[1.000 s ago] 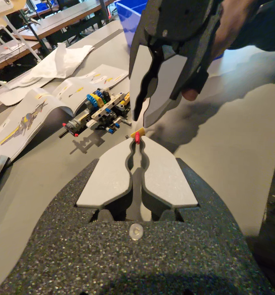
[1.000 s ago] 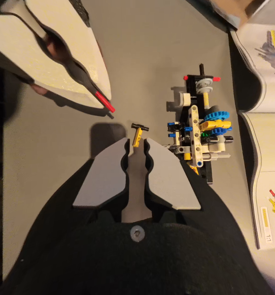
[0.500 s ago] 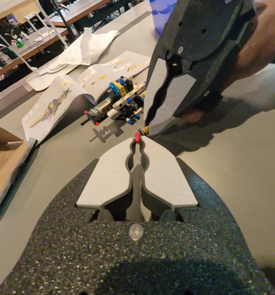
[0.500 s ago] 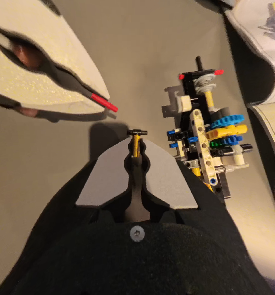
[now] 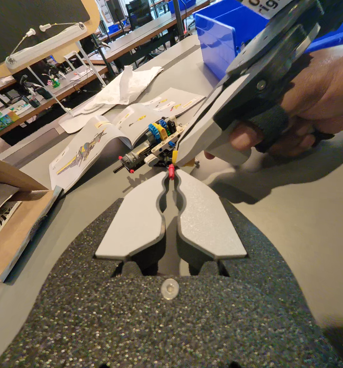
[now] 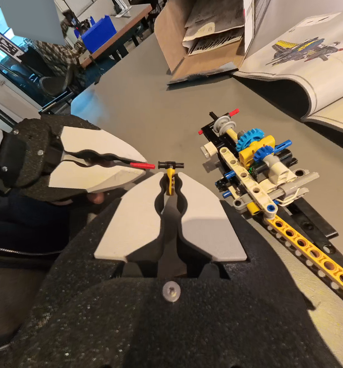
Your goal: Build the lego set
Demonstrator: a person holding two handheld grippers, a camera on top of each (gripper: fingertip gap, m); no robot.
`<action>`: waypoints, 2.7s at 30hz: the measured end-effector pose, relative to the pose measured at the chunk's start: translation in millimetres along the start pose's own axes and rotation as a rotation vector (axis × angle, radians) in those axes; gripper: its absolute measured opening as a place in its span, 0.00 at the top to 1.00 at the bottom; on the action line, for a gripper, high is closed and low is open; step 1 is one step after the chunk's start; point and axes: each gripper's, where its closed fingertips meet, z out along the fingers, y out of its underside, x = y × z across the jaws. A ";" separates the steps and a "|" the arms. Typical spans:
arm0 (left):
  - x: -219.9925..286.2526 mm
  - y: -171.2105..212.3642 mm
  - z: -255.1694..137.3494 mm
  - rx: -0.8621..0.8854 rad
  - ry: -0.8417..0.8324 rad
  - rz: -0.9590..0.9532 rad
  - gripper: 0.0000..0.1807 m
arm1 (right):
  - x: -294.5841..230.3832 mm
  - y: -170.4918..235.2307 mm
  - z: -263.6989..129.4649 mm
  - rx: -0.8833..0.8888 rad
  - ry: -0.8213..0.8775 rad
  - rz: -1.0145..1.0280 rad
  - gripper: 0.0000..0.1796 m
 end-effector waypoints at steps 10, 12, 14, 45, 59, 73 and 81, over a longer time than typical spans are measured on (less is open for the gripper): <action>-1.1 -1.0 -0.3 0.008 -0.016 0.009 0.98 | -2.8 0.1 -1.0 0.011 -0.008 -0.001 0.96; -0.9 -1.1 -0.1 0.009 -0.021 0.015 0.98 | -3.1 0.0 -1.0 0.014 -0.004 -0.008 0.96; -0.9 -1.3 -0.3 0.010 -0.024 0.017 0.98 | -3.6 0.3 -0.9 0.012 0.001 -0.020 0.96; 15.3 16.1 5.9 -0.149 -0.039 0.776 0.98 | -0.5 25.4 -1.3 -0.205 0.007 -0.206 0.96; 21.3 22.0 0.4 -0.101 0.062 0.657 0.98 | -11.3 32.2 0.3 -0.235 -0.049 -0.328 0.96; 23.3 30.5 2.1 -0.110 0.121 0.455 0.93 | -2.1 32.5 -0.5 -0.260 0.039 -0.338 0.96; 28.6 30.9 1.5 -0.184 0.186 0.237 0.87 | 1.2 42.2 1.2 -0.313 0.093 -0.362 0.96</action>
